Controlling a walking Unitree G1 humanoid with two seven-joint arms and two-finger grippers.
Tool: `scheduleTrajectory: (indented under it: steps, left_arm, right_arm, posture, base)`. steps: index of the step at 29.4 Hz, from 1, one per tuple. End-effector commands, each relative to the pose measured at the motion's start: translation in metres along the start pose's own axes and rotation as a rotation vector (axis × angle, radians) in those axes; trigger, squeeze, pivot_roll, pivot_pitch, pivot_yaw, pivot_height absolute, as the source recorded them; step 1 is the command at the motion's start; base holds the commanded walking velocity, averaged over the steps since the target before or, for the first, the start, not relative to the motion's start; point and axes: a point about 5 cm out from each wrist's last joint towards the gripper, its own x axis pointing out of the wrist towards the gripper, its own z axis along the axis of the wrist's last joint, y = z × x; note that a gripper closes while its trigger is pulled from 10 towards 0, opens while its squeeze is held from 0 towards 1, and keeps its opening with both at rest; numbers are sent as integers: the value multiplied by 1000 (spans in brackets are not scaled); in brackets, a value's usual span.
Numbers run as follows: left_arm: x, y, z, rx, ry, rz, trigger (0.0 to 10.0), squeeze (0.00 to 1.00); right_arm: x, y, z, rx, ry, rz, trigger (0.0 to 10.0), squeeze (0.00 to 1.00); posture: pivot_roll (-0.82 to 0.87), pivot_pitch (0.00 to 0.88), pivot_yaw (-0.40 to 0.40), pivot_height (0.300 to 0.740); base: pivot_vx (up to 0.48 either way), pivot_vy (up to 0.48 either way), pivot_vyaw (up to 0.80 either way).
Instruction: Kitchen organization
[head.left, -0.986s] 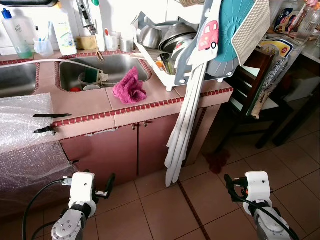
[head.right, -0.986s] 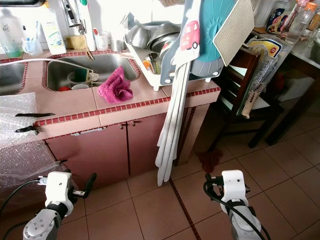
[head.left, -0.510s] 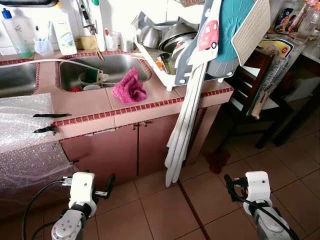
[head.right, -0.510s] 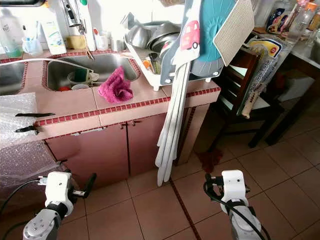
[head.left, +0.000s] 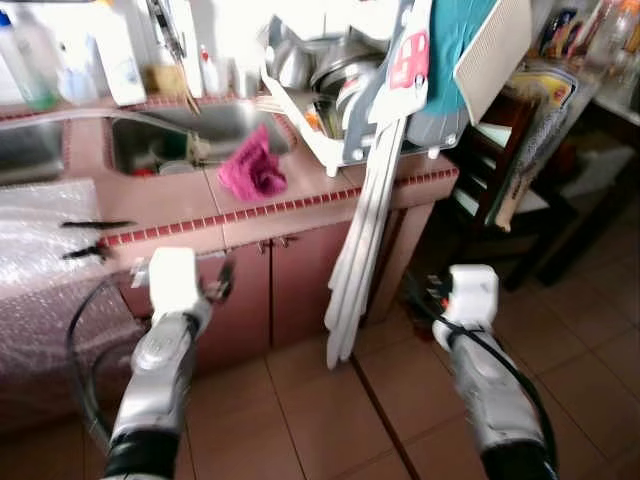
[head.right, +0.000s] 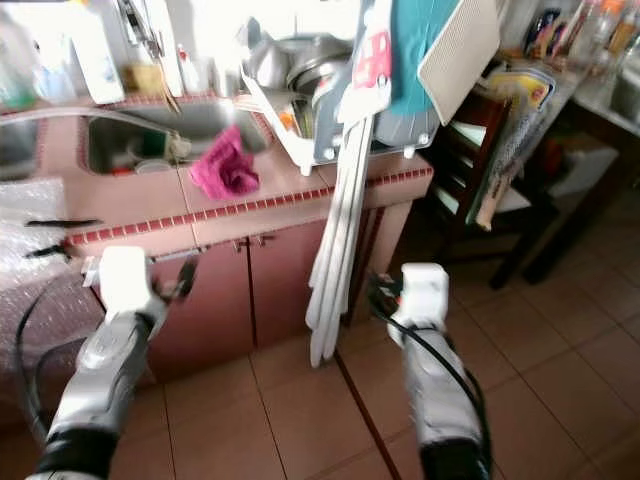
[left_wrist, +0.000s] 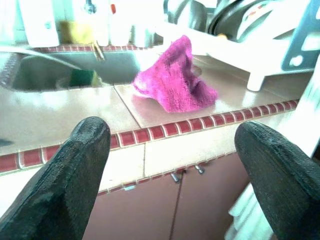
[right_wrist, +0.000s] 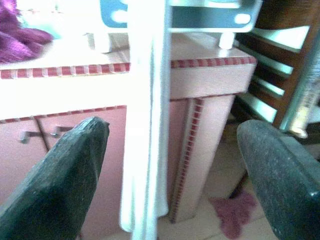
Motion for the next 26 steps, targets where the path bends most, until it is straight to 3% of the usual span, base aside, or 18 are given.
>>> scheduleTrajectory:
  steps: [1,9,13,15,21,26]
  left_arm:
    - [-13,12,-31,-10,133,50,10000,0]
    - [-16,16,-23,43,121,113,10000,0]
    - [-22,19,-22,44,117,116,10000,0]
    - [-32,19,-27,59,131,97,10000,0]
    - [-51,20,-36,98,173,59,10000,0]
    - [-55,21,-35,102,183,57,10000,0]
  right_arm:
    - [-10,-16,-15,-4,69,-58,10000,0]
    - [-8,-14,-11,47,93,-64,10000,0]
    - [-11,-14,-11,12,87,-62,10000,0]
    - [-16,-15,-13,-34,90,-51,10000,0]
    - [-32,-28,-18,-39,108,-80,10000,0]
    - [-37,-35,-20,11,106,-124,10000,0]
  posture:
    - [86,0,-82,740]
    - [96,0,-70,740]
    - [103,0,-66,740]
    - [102,0,-62,740]
    - [100,0,-45,740]
    - [105,0,-32,740]
  base:
    - [0,0,0]
    - [0,0,0]
    - [0,0,0]
    - [0,0,631]
    - [0,0,772]
    - [0,0,320]
